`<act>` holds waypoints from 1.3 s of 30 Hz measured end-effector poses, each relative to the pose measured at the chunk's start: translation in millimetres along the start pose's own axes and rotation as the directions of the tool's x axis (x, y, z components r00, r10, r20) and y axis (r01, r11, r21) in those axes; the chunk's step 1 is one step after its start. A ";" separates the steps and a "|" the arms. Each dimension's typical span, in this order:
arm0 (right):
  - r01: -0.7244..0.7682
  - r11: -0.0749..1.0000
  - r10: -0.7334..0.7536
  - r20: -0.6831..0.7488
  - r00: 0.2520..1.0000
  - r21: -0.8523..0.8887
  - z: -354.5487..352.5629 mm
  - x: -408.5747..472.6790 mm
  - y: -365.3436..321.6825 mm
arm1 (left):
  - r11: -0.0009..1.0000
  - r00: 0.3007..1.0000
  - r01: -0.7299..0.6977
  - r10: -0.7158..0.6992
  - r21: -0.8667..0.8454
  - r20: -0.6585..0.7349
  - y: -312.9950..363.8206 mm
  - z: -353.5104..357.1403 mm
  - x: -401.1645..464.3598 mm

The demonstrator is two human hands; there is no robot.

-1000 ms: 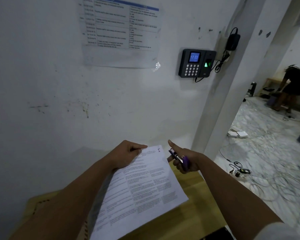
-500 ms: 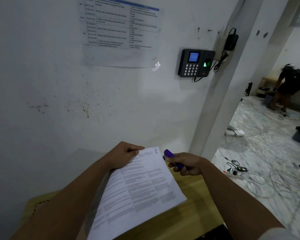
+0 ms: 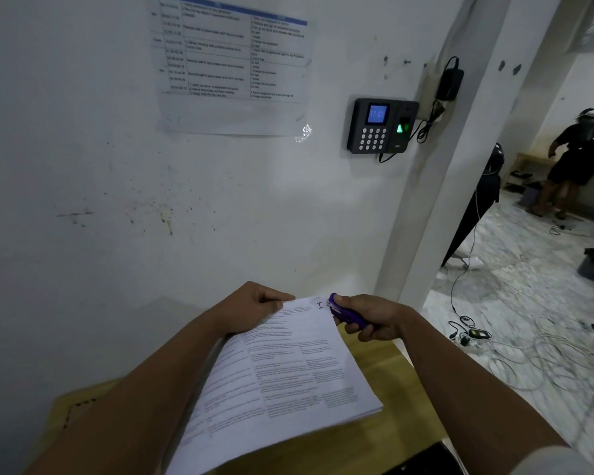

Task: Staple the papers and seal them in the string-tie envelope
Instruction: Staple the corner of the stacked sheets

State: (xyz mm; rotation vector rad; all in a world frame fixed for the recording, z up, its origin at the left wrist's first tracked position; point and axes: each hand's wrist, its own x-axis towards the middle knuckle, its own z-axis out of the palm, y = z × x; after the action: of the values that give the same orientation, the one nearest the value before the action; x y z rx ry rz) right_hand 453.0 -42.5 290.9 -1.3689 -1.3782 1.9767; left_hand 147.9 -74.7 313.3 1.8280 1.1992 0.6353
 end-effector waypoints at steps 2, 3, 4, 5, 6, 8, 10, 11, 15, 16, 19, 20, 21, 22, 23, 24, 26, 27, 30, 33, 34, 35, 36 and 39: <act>-0.001 1.000 0.001 -0.011 1.000 -0.025 -3.0 -0.7 -1.0 | 1.000 1.000 0.000 0.000 0.009 0.015 2.3 2.5 1.4; -0.001 0.999 0.001 -0.017 1.000 -0.036 -4.1 -1.2 -2.0 | 1.000 1.000 0.000 0.000 0.013 0.019 3.4 4.1 2.5; -0.004 0.999 0.003 -0.021 1.000 -0.044 -4.4 -2.4 -3.3 | 1.000 1.000 0.000 -0.001 0.016 0.023 4.3 6.0 3.6; -0.008 0.999 0.007 -0.020 1.000 -0.050 -4.1 -3.8 -4.9 | 1.000 1.000 0.001 -0.001 0.019 0.027 5.5 8.0 4.8; -0.014 0.998 0.013 -0.017 1.000 -0.054 -3.3 -5.9 -6.8 | 1.000 1.000 -0.001 0.000 0.025 0.030 6.9 10.1 5.8; -0.025 0.997 0.024 -0.012 1.000 -0.068 -2.9 -8.8 -9.5 | 0.999 0.999 -0.003 0.002 0.032 0.035 8.9 13.9 8.9; -0.027 0.996 0.027 -0.006 1.000 -0.080 -4.9 -9.3 -10.5 | 0.999 0.999 -0.003 0.002 0.036 0.037 10.8 16.5 12.6; -0.027 0.996 0.027 -0.003 1.000 -0.082 -7.0 -8.8 -10.0 | 0.999 0.999 -0.003 0.001 0.038 0.038 11.8 17.6 14.5; -0.022 0.998 0.022 -0.006 1.000 -0.066 -18.7 -5.6 -7.1 | 1.000 0.999 0.009 -0.010 0.028 0.045 15.6 22.7 23.0; -0.019 0.998 0.019 -0.007 1.000 -0.063 -21.3 -5.4 -6.9 | 1.000 0.999 0.011 -0.012 0.028 0.043 16.7 24.3 25.3; -0.010 0.998 0.010 -0.005 1.000 -0.065 -31.1 -4.3 -6.5 | 0.999 0.999 0.022 -0.024 0.032 0.045 19.6 29.0 33.6; -0.010 0.998 0.010 -0.001 1.000 -0.065 -35.4 -4.0 -6.5 | 0.999 0.999 0.026 -0.028 0.031 0.047 20.8 31.0 36.5; -0.011 0.998 0.011 0.002 1.000 -0.064 -39.8 -3.9 -6.8 | 0.999 0.998 0.029 -0.030 0.030 0.047 21.8 33.2 39.6; -0.012 0.998 0.012 0.006 1.000 -0.063 -44.4 -3.4 -7.3 | 0.999 0.999 0.029 -0.030 0.031 0.044 23.2 35.3 42.9; -0.012 0.998 0.013 0.011 1.000 -0.062 -48.9 -3.2 -8.1 | 0.999 0.999 0.030 -0.031 0.030 0.040 24.6 37.2 46.4; -0.012 0.998 0.013 0.016 1.000 -0.059 -53.1 -3.3 -8.8 | 0.999 0.999 0.030 -0.031 0.028 0.038 26.1 39.0 50.1; -0.010 0.999 0.012 0.028 1.000 -0.049 -61.6 -2.9 -10.7 | 0.999 0.999 0.033 -0.034 0.023 0.038 28.7 42.2 58.3; -0.010 0.999 0.012 0.033 0.999 -0.044 -66.2 -2.6 -11.5 | 0.999 0.999 0.035 -0.036 0.025 0.038 29.9 43.7 62.4; -0.012 0.999 0.014 0.035 0.999 -0.044 -80.4 -1.0 -14.3 | 0.999 0.999 0.037 -0.039 0.036 0.032 33.2 48.8 74.4; -0.017 0.998 0.018 0.033 0.999 -0.056 -93.2 2.4 -17.2 | 0.999 0.999 0.036 -0.037 0.036 0.031 35.0 53.6 86.2; -0.018 0.998 0.020 0.031 0.999 -0.059 -97.2 3.8 -18.0 | 0.999 0.999 0.036 -0.037 0.037 0.030 35.9 55.1 90.1; -0.019 0.998 0.021 0.029 0.999 -0.062 -101.1 5.1 -18.9 | 0.999 0.999 0.037 -0.038 0.039 0.029 36.4 56.5 94.1; -0.020 0.998 0.022 0.026 0.999 -0.066 -104.7 6.2 -19.6 | 0.999 0.999 0.036 -0.037 0.041 0.028 36.9 58.1 97.8; -0.010 0.995 0.009 -0.006 1.000 -0.095 -115.5 10.0 -20.2 | 0.998 0.999 0.043 -0.044 0.039 0.026 38.1 63.3 109.4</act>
State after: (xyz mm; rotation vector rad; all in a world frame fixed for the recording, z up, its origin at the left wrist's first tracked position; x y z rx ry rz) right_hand 543.4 32.5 297.5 -1.4232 -1.4828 1.9347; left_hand 260.4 -5.9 309.4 1.8315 1.2385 0.5651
